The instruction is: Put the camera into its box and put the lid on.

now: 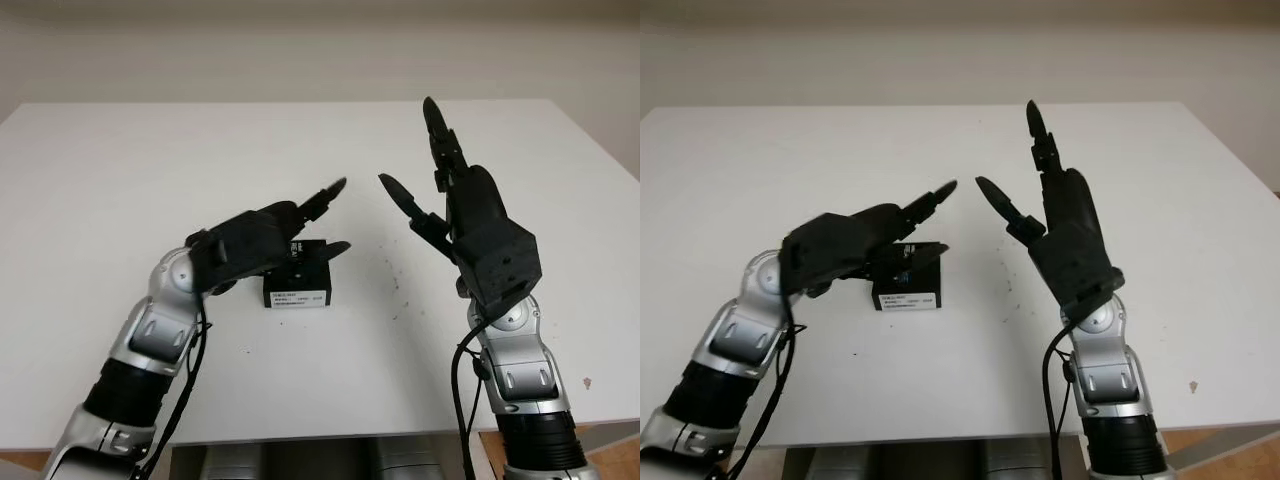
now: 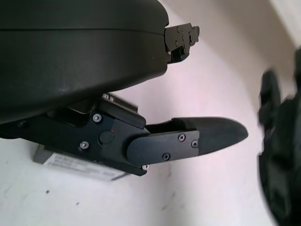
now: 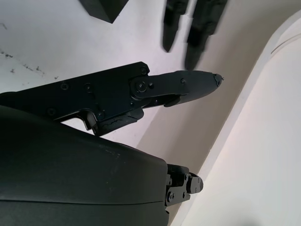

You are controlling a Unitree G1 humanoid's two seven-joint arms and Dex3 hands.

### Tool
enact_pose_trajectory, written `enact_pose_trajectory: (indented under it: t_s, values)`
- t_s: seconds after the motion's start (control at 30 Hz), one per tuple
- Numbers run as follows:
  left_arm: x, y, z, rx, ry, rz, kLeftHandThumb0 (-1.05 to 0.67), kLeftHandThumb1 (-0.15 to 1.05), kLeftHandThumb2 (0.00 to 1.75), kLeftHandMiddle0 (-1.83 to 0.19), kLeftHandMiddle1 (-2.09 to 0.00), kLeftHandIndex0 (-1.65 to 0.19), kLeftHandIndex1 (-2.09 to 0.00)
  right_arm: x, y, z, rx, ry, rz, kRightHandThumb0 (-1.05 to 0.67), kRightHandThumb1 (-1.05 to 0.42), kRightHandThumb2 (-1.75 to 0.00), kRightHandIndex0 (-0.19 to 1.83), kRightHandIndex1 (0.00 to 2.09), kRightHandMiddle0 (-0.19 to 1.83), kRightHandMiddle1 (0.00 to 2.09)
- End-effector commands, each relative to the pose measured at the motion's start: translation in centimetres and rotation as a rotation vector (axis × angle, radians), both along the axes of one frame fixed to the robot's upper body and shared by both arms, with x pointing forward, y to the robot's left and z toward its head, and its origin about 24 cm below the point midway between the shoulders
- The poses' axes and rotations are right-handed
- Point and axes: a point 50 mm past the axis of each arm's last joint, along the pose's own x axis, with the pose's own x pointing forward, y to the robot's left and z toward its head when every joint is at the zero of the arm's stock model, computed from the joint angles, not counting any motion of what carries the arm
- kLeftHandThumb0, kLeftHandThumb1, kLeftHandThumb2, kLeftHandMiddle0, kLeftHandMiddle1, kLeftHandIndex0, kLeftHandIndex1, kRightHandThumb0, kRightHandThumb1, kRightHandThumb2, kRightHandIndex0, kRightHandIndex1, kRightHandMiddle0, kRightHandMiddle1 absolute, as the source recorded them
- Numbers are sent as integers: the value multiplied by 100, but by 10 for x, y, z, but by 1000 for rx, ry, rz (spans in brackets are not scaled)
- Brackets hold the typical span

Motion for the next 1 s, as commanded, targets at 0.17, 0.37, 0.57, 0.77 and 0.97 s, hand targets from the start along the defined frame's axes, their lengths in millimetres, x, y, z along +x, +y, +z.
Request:
enact_pose_trajectory:
  t_s: [0.17,0.37,0.57,0.77,0.97]
  values:
    - [-5,34,13,-333,-96,236,-81,105,64,19,0,19,0,8,2,4,-27,1,23,-74,-105,-36,-10,3,-6,3]
    - [-16,51,12,-559,-195,396,-81,105,67,19,0,19,0,15,10,-4,-22,38,37,-75,-105,-58,-18,1,-16,1]
    - [-23,64,6,-626,-197,464,-86,105,69,19,0,19,0,24,16,-14,24,104,9,-81,-105,-66,-19,0,-19,0]
    - [-27,67,-6,-675,-182,498,-88,105,67,19,0,19,0,30,20,-20,117,168,6,-85,-105,-66,-19,0,-19,0]
    - [-28,67,-10,-676,-180,509,-86,105,67,19,0,19,0,29,22,-25,156,214,20,-87,-105,-63,-19,0,-19,0]
